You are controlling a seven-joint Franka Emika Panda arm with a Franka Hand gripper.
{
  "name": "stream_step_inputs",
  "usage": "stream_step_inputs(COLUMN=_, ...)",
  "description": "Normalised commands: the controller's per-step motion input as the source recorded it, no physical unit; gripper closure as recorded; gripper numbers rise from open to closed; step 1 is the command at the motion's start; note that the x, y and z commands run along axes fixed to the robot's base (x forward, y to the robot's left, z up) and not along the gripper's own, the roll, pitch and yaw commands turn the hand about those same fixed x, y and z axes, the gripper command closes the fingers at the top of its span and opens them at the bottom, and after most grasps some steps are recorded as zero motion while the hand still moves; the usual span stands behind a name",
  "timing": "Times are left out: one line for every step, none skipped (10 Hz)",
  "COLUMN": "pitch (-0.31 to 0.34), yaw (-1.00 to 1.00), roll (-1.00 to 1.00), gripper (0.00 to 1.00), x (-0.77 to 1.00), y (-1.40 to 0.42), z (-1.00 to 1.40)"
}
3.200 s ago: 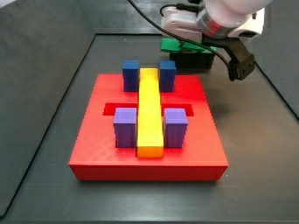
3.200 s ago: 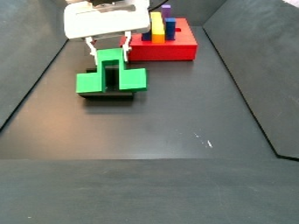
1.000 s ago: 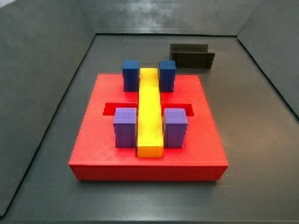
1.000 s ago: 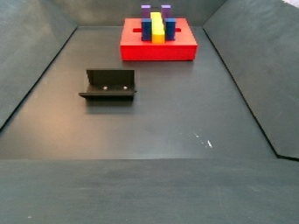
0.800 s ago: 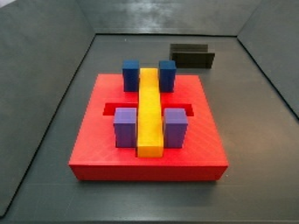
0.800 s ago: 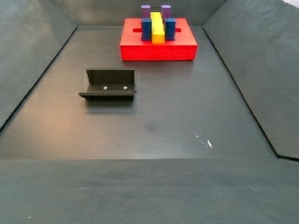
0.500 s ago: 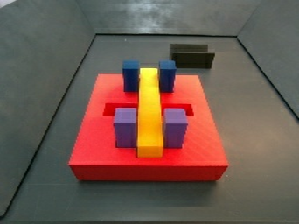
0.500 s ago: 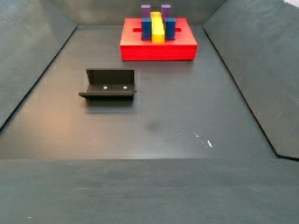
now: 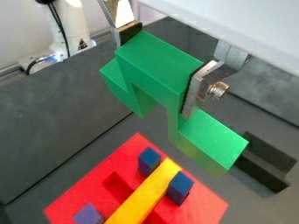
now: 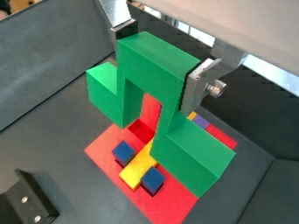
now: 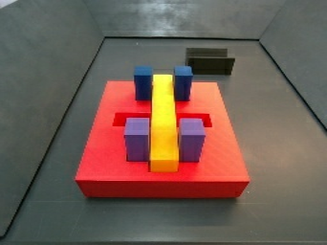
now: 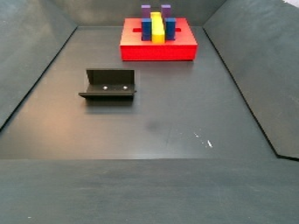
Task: Pick up the green object. Move up. Place the green object on the fixture. Regrasp the green object. Move to above the board. Insert the green object.
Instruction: Move to above the board, then insert the green object.
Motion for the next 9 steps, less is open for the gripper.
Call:
stream_step_inputs(pitch=-0.042, yaw=0.00, roll=-0.20, gripper=1.00, x=-0.03, y=0.00, z=0.00)
stream_step_inputs(pitch=0.007, yaw=0.00, roll=0.02, gripper=1.00, x=0.07, y=-0.05, z=0.00)
stream_step_inputs(pitch=-0.050, yaw=-0.07, roll=-0.08, gripper=1.00, x=0.00, y=0.00, z=-0.10)
stream_step_inputs(pitch=-0.086, yaw=-0.19, roll=-0.15, gripper=1.00, x=0.00, y=0.00, z=-0.38)
stream_step_inputs(pitch=-0.154, yaw=-0.27, roll=-0.35, gripper=1.00, x=0.17, y=0.00, z=-0.38)
stream_step_inputs(pitch=-0.214, yaw=-0.31, roll=-0.45, gripper=1.00, x=0.33, y=0.00, z=-0.19)
stream_step_inputs(pitch=-0.223, yaw=-0.33, roll=-0.48, gripper=1.00, x=0.31, y=0.00, z=-0.13)
stream_step_inputs(pitch=-0.216, yaw=-0.31, roll=-0.47, gripper=1.00, x=0.27, y=0.00, z=-0.16)
stream_step_inputs(pitch=-0.217, yaw=-0.10, roll=-0.40, gripper=1.00, x=0.16, y=0.00, z=-0.28)
